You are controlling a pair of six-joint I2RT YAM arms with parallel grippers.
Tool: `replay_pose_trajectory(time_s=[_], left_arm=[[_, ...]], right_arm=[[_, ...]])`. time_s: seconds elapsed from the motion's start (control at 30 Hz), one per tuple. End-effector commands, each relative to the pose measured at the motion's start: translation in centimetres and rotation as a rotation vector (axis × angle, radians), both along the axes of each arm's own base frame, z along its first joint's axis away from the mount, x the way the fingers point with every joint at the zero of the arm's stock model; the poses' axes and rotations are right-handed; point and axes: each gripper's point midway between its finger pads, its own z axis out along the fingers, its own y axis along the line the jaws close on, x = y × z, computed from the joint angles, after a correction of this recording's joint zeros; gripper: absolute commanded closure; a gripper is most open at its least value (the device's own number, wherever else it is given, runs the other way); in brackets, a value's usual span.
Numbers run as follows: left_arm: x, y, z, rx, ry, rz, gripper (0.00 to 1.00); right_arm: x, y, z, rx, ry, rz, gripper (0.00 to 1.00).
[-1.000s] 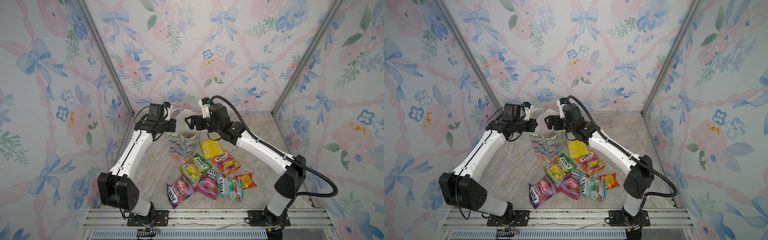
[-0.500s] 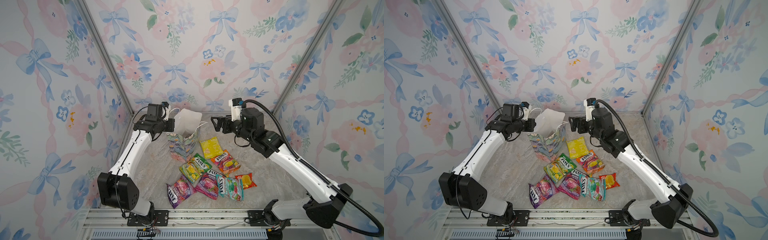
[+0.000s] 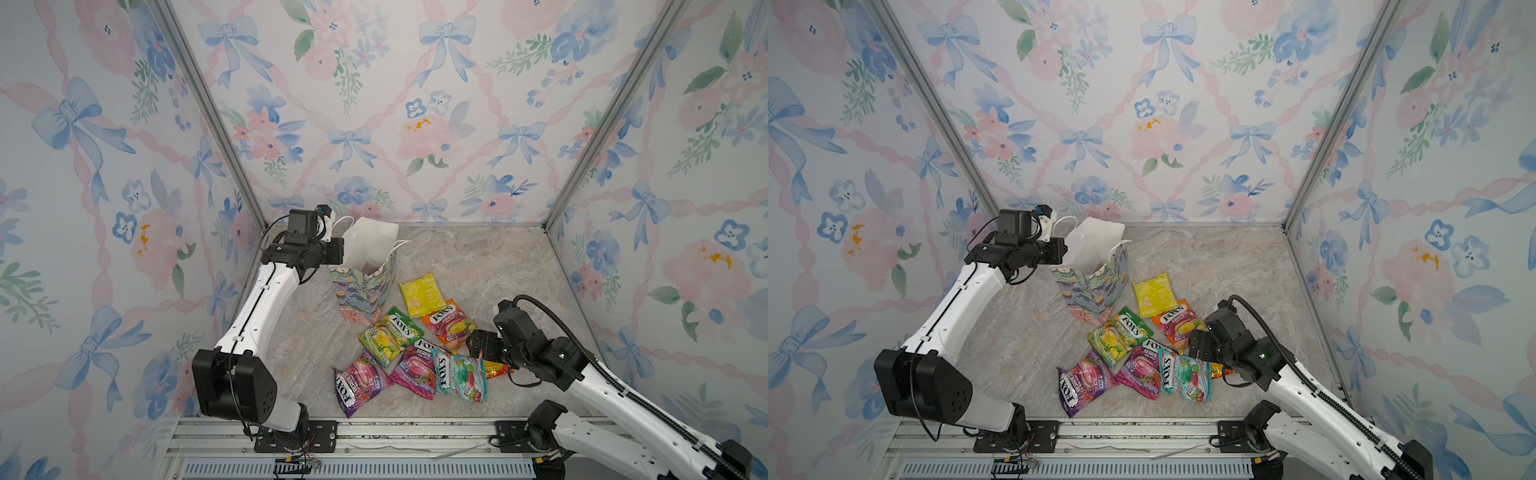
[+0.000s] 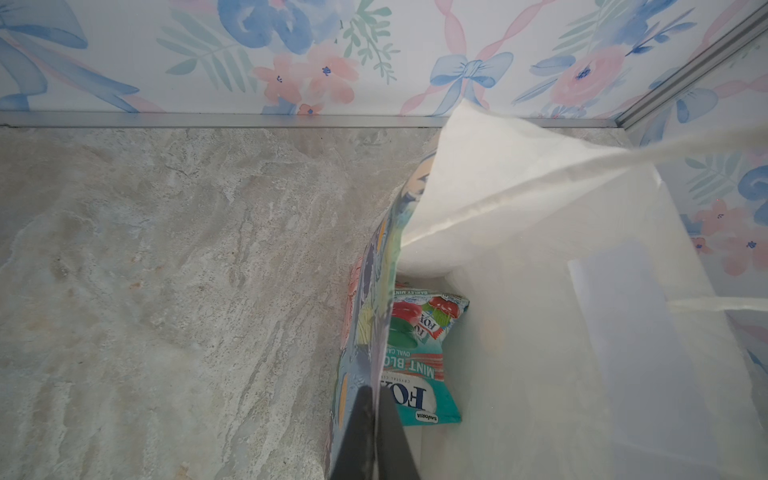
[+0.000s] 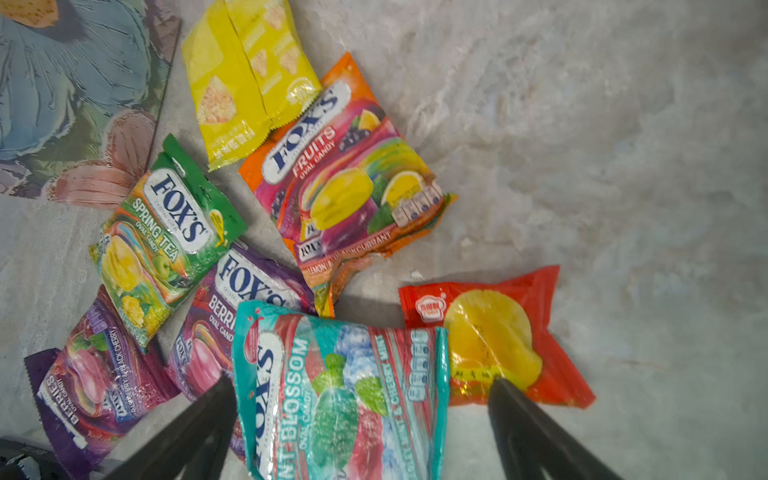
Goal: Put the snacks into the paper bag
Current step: 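Move the right gripper back to the snack pile while the left holds the bag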
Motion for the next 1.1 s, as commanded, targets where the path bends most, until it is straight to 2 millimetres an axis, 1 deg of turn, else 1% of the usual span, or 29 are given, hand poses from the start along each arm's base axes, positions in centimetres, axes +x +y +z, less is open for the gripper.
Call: replay_pose_trajectory(time_s=[0.0, 0.1, 0.2, 0.3, 0.4, 0.5, 0.63, 0.77, 0.83, 1.0, 1.07], left_arm=[[-0.4, 0.0, 0.2, -0.013, -0.010, -0.008, 1.00], [-0.3, 0.0, 0.1, -0.015, -0.005, -0.009, 1.00], [-0.4, 0.0, 0.0, -0.015, -0.003, -0.008, 1.00], [-0.3, 0.0, 0.0, -0.015, -0.002, -0.007, 1.00], [-0.3, -0.1, -0.2, -0.018, 0.004, -0.011, 1.00], [-0.2, 0.0, -0.3, -0.017, 0.006, -0.010, 1.00], [-0.2, 0.0, -0.4, -0.016, 0.008, -0.009, 1.00], [-0.1, -0.1, -0.4, -0.016, 0.008, -0.010, 1.00], [-0.2, -0.1, -0.5, -0.016, 0.011, -0.010, 1.00], [-0.1, -0.1, -0.5, -0.020, 0.012, -0.013, 1.00], [-0.2, -0.2, -0.4, -0.021, 0.010, -0.014, 1.00]], right_arm=[[-3.2, -1.3, -2.6, 0.015, 0.140, -0.077, 0.07], [-4.7, -1.0, -4.5, 0.050, 0.210, -0.094, 0.14], [-5.8, 0.0, -6.6, 0.110, 0.256, -0.104, 0.19], [-6.3, 0.2, -7.9, 0.125, 0.279, -0.118, 0.20], [-6.5, 0.3, -8.7, 0.136, 0.292, -0.129, 0.20], [-6.3, 1.1, -9.3, 0.184, 0.291, -0.130, 0.24], [-5.9, 2.1, -9.4, 0.233, 0.282, -0.125, 0.30], [-5.5, 2.3, -9.1, 0.229, 0.271, -0.111, 0.42], [-5.3, 2.3, -8.8, 0.225, 0.258, -0.108, 0.49], [-4.5, 2.4, -7.7, 0.219, 0.213, -0.097, 0.74], [-4.2, 2.5, -7.1, 0.209, 0.194, -0.088, 0.80]])
